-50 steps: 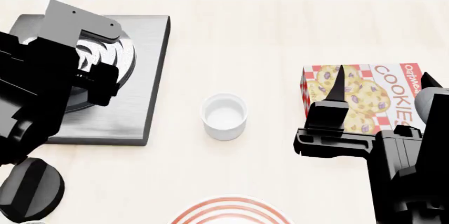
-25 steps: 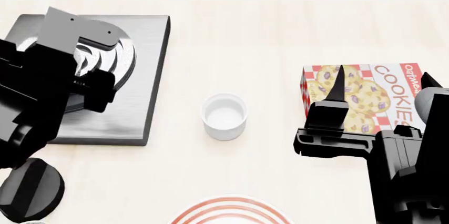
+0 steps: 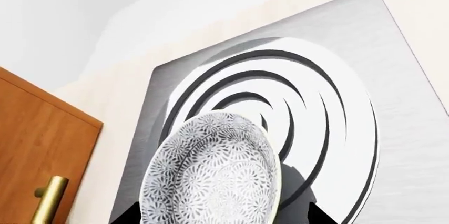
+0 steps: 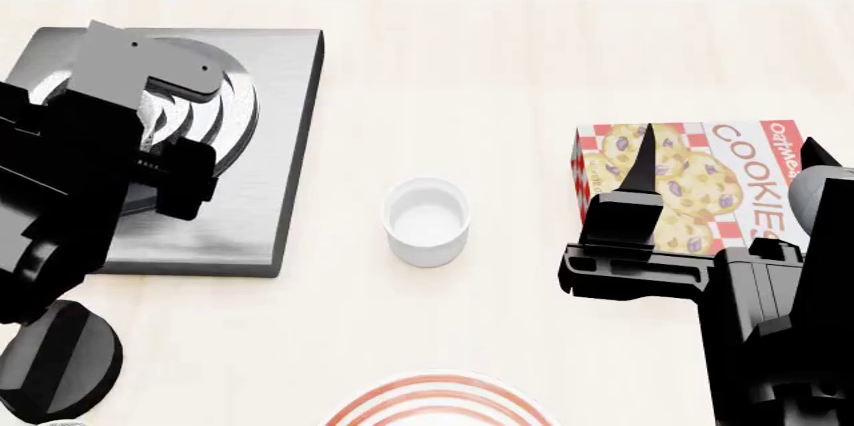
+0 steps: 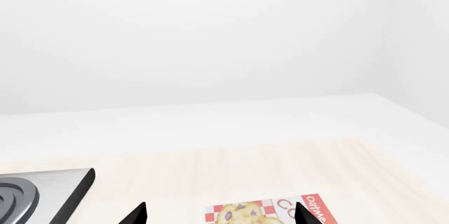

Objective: Pick the akita bowl on the stove and place it on the plate.

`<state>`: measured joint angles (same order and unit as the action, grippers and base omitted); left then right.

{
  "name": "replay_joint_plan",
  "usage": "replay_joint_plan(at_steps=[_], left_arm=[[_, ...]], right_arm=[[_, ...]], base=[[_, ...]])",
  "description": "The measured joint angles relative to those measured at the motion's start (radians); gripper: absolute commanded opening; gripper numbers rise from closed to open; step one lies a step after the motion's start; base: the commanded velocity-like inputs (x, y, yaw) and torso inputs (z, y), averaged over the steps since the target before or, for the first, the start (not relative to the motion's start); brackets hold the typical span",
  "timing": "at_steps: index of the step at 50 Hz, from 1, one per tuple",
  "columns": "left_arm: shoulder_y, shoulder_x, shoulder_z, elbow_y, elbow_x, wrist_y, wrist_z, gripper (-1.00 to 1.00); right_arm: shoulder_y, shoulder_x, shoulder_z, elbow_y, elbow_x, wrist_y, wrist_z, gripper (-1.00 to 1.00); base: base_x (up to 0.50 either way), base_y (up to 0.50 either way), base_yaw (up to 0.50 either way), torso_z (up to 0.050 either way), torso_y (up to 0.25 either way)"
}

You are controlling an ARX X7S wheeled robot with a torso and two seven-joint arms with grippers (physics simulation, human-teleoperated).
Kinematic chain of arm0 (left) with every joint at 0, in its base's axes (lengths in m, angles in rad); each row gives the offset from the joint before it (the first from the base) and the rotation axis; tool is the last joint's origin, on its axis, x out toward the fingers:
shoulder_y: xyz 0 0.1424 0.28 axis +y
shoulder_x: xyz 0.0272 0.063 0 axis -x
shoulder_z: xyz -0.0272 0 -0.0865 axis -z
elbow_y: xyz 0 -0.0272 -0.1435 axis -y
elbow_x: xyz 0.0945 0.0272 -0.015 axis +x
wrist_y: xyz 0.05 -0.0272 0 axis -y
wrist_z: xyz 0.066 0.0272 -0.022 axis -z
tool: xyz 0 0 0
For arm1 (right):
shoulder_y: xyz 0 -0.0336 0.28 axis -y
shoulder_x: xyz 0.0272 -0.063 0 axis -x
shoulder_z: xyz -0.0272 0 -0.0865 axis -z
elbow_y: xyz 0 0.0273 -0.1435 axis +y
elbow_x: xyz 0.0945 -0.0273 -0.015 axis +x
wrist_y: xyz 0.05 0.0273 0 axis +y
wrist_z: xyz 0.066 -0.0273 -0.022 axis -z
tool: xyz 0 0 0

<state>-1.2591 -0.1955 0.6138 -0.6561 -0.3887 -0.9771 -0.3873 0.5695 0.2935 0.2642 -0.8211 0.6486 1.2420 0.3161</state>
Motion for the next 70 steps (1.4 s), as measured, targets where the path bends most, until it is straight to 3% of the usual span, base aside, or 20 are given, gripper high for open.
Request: replay_joint_plan(at_steps=[32, 33, 70], left_arm=[[0.009, -0.007, 0.012, -0.011, -0.007, 0.005, 0.013, 1.00], [0.010, -0.007, 0.013, -0.013, -0.007, 0.006, 0.013, -1.00], [0.002, -0.009, -0.009, -0.002, -0.047, 0.036, 0.031, -1.00]], right_arm=[[-0.003, 0.009, -0.001, 0.002, 0.023, -0.003, 0.019, 1.00], [-0.003, 0.009, -0.001, 0.003, 0.023, -0.005, 0.019, 1.00], [0.001, 0.019, 0.000, 0.003, 0.052, -0.004, 0.043, 1.00]], base=[[0.00, 0.00, 0.00, 0.000, 0.000], [0.00, 0.00, 0.00, 0.000, 0.000], [0.00, 0.00, 0.00, 0.000, 0.000]])
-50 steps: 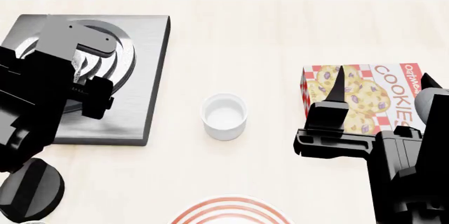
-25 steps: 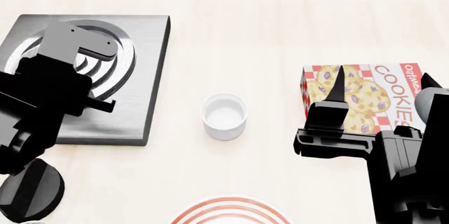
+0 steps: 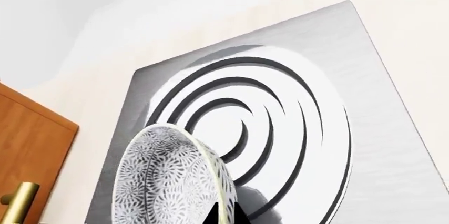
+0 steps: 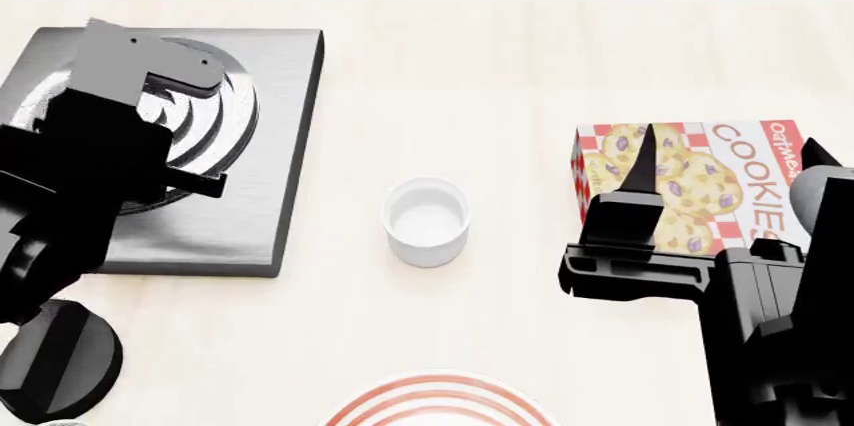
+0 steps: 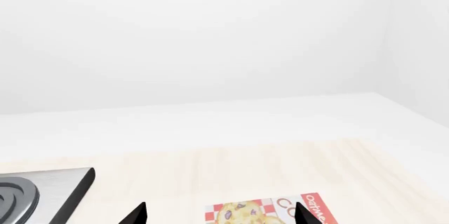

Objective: Pick the akita bowl on the stove and place it on the plate.

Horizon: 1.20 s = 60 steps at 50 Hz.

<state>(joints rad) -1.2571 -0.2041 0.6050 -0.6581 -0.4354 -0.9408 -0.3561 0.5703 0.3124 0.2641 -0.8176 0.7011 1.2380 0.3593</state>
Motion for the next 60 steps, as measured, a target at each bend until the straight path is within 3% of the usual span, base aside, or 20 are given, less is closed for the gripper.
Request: replay_joint_plan(at_steps=[6, 18, 38, 60], left_arm=[[-0.029, -0.014, -0.019, 0.063, -0.021, 0.024, 0.016, -1.00], [-0.087, -0.120, 0.046, 0.427, -0.042, 0.039, 0.133, -1.00], [-0.143, -0.428, 0.214, 1.163, -0.093, 0.131, 0.440, -1.00], [-0.082, -0.689, 0.396, 1.558, -0.016, 0.246, 0.642, -1.00]], right_arm=[[-0.001, 0.002, -0.001, 0.001, 0.003, -0.003, 0.003, 1.00], [-0.006, 0.007, -0.006, 0.006, 0.005, -0.016, 0.006, 1.00], [-0.004, 0.013, -0.007, 0.007, 0.019, -0.016, 0.020, 1.00], [-0.008, 0.021, -0.012, 0.012, 0.028, -0.028, 0.030, 1.00]], base=[[0.00, 0.00, 0.00, 0.000, 0.000], [0.00, 0.00, 0.00, 0.000, 0.000], [0.00, 0.00, 0.00, 0.000, 0.000], [0.00, 0.00, 0.00, 0.000, 0.001]])
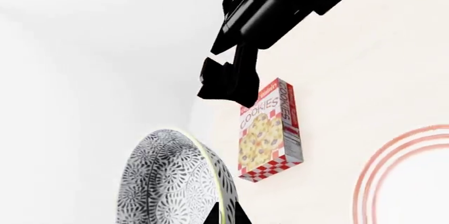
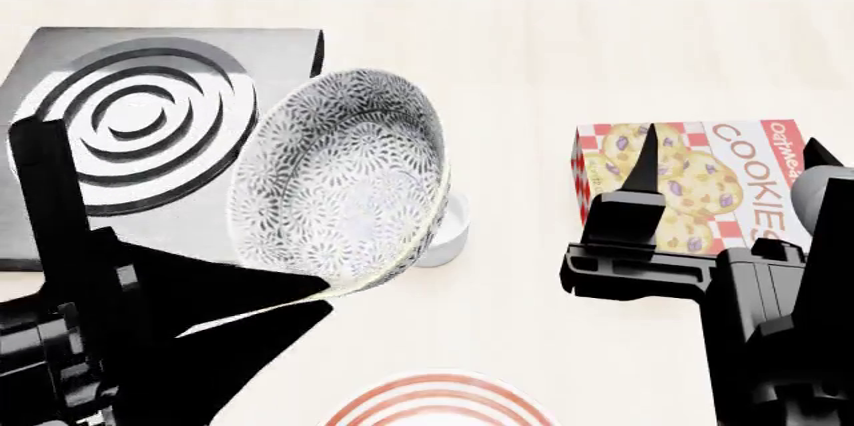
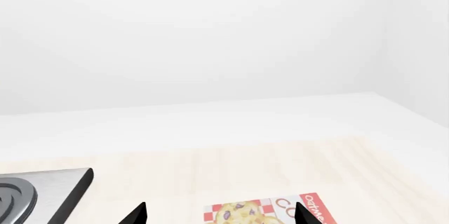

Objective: Pick the akita bowl on the stove and place it on the plate.

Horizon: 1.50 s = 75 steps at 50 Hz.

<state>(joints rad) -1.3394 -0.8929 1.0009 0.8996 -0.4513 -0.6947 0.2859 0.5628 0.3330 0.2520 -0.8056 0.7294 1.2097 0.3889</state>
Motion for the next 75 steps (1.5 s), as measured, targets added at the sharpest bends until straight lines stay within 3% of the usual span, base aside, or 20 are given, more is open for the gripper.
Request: replay_joint_plan(at_steps=[12, 20, 28, 36, 53, 75], left_arm=[[0.036, -0.092, 0.128, 0.094, 0.096, 0.054, 0.042, -1.00], [-0.056, -0.127, 0.307, 0.122, 0.099, 0.102, -0.002, -1.00], [-0.190, -0.110, 0.494, 0.135, 0.068, 0.124, -0.086, -1.00], [-0.257, -0.064, 0.601, 0.133, 0.043, 0.118, -0.161, -1.00], [-0.266, 0.023, 0.660, 0.063, -0.010, 0.117, -0.256, -1.00], [-0.208, 0.070, 0.688, -0.030, 0.001, 0.141, -0.310, -1.00]], right_arm=[[-0.004, 0.004, -0.002, 0.001, 0.005, -0.007, 0.005, 1.00], [-0.006, 0.007, -0.004, 0.003, 0.009, -0.011, 0.008, 1.00], [-0.007, 0.010, -0.005, 0.004, 0.013, -0.015, 0.011, 1.00], [-0.008, 0.012, -0.006, 0.005, 0.017, -0.018, 0.015, 1.00], [-0.010, 0.018, -0.009, 0.007, 0.026, -0.024, 0.023, 1.00], [-0.011, 0.025, -0.013, 0.011, 0.037, -0.032, 0.033, 1.00]], base=[[0.00, 0.00, 0.00, 0.000, 0.000], [0.00, 0.00, 0.00, 0.000, 0.000], [0.00, 0.00, 0.00, 0.000, 0.000], [0.00, 0.00, 0.00, 0.000, 0.000], [0.00, 0.00, 0.00, 0.000, 0.001], [0.00, 0.00, 0.00, 0.000, 0.000]])
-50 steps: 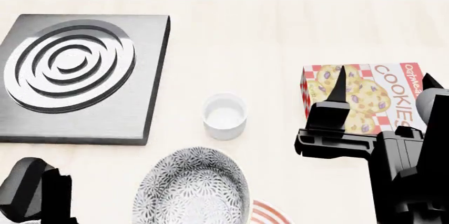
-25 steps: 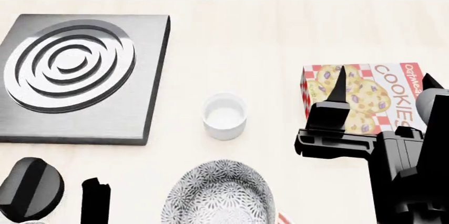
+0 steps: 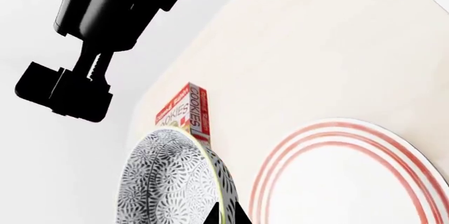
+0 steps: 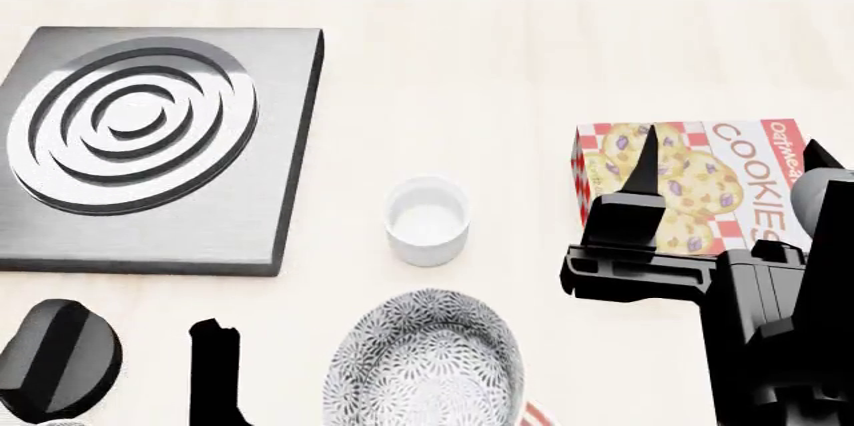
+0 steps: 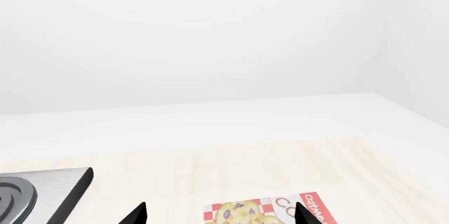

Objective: Pick the akita bowl on the stove and place it on the plate.

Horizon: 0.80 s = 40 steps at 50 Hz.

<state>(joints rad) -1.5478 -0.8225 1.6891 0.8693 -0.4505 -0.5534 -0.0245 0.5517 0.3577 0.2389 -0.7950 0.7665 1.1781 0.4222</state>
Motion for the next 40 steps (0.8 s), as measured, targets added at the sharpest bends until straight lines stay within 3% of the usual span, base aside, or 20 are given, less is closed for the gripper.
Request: replay_joint_plan(at_steps=[40], left_arm=[[0.090, 0.025, 0.058, -0.078, 0.061, 0.018, -0.039, -1.00]], right_arm=[[-0.003, 0.013, -0.007, 0.006, 0.020, -0.014, 0.018, 1.00]], base=[[0.00, 0.00, 0.00, 0.000, 0.000]])
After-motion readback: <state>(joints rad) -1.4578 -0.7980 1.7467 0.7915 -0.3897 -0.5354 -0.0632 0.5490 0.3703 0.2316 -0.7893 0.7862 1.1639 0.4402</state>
